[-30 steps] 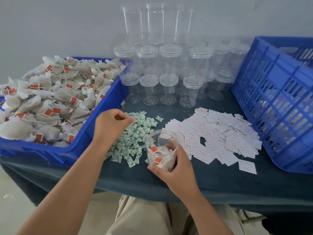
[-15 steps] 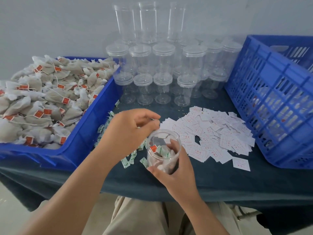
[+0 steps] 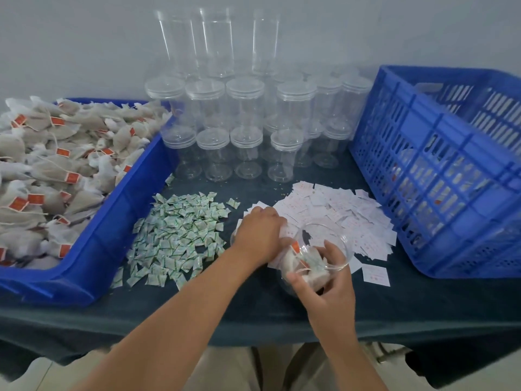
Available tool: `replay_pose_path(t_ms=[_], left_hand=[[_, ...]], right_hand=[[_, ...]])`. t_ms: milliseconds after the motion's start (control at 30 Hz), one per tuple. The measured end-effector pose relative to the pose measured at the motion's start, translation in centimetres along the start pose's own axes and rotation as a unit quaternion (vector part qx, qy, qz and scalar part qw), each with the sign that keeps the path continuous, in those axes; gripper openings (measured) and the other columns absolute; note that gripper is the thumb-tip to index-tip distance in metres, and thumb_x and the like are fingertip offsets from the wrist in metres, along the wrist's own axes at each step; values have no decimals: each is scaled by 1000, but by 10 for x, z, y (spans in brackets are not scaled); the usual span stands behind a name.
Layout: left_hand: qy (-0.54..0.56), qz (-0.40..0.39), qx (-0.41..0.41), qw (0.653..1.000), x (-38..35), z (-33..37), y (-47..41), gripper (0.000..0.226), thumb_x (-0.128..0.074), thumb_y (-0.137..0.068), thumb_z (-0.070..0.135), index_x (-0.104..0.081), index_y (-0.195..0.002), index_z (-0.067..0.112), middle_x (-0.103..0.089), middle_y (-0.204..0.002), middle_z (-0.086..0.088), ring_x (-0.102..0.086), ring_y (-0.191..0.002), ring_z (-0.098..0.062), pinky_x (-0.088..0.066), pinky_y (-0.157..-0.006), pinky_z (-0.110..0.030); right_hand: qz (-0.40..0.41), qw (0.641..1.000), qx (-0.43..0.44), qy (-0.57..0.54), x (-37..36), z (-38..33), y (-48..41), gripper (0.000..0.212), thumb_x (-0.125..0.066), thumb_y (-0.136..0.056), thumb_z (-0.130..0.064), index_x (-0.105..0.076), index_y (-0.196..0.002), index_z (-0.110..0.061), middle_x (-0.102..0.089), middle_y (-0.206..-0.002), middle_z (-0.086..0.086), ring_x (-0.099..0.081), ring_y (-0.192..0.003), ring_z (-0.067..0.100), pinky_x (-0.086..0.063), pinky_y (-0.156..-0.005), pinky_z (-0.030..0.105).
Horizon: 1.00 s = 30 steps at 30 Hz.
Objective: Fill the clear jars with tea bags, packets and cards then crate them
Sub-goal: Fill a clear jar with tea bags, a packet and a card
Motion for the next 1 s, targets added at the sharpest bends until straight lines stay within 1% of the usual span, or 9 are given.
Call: replay_pose_path(t_ms=[100,200,333,433,600,767,833,933,1000], left_hand=[[77,51,32,995,-3,-1,-4,17,-72,-91,30,-78,-106,25,-66,-119,0,-54,-116,-26,-46,-99,-36],[155,83,61,983,1,-3,-3,10,-75,-91,34,-80,-90,26,-73,-99,10,-64,-98,-14,-50,-84,-30],[289,106,100,946,29,-8,8,13,-74,-97,39,-84,-100,31,-75,-78,24,-66,-66,5,-47,-59,-14],[374,148,95,911,68,-6,22,8,-72,-98,35,-78,-100,39,-75,-78,26,-67,-66,7,-43,-52,-10],[372,85,-27,924,117,12,53,5,-81,-88,43,-76,-86,42,-77,-82,20,-69,-73,1,-52,-63,-15],[86,-24,-108,990,97,31,56,12,-81,-81,54,-77,-90,48,-59,-97,17,-48,-98,-2,-37,-83,-22],[98,-27,-100,990,92,32,52,19,-78,-79,61,-74,-95,51,-56,-98,18,-47,-97,0,-34,-79,-17],[280,67,-14,957,97,14,44,8,-73,-89,52,-73,-87,44,-68,-87,22,-61,-80,3,-42,-68,-13],[209,93,69,971,93,-9,41,7,-68,-95,46,-72,-96,40,-72,-93,22,-66,-87,1,-52,-75,-24]], right_hand=[[-16,1000,1,19,2,3,0,90,-87,-58,-61,-52,-138,-43,-64,-132,-27,-62,-125,0,-47,-96,8],[-21,999,3,27,3,5,0,93,-87,-59,-62,-53,-143,-37,-63,-133,-28,-62,-126,0,-46,-95,8],[-28,999,2,39,3,8,0,93,-88,-60,-66,-50,-142,-45,-61,-135,-29,-60,-129,-1,-47,-99,10],[-49,997,3,55,1,8,0,89,-88,-59,-68,-47,-137,-54,-60,-135,-32,-60,-129,-2,-49,-100,12],[-75,995,14,62,-2,6,1,93,-92,-61,-61,-51,-142,-42,-63,-134,-25,-62,-128,5,-55,-101,22],[-81,994,29,74,-4,4,2,94,-91,-63,-58,-55,-145,-29,-67,-132,-18,-64,-128,9,-55,-105,32],[-76,994,30,78,-4,5,3,96,-91,-63,-59,-54,-146,-28,-66,-134,-17,-63,-130,10,-55,-107,39],[-74,994,24,79,-3,8,4,98,-92,-62,-60,-53,-147,-31,-65,-135,-21,-61,-132,8,-55,-107,38],[-74,994,25,81,-3,10,5,98,-93,-62,-60,-53,-148,-31,-64,-136,-21,-61,-133,8,-55,-107,36]])
Point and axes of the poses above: each hand's wrist, its own y-axis away from the middle knuckle, its own x-axis out of the back of the hand, z = x × y, the point moved 1 cm from there along -y, towards the middle knuckle
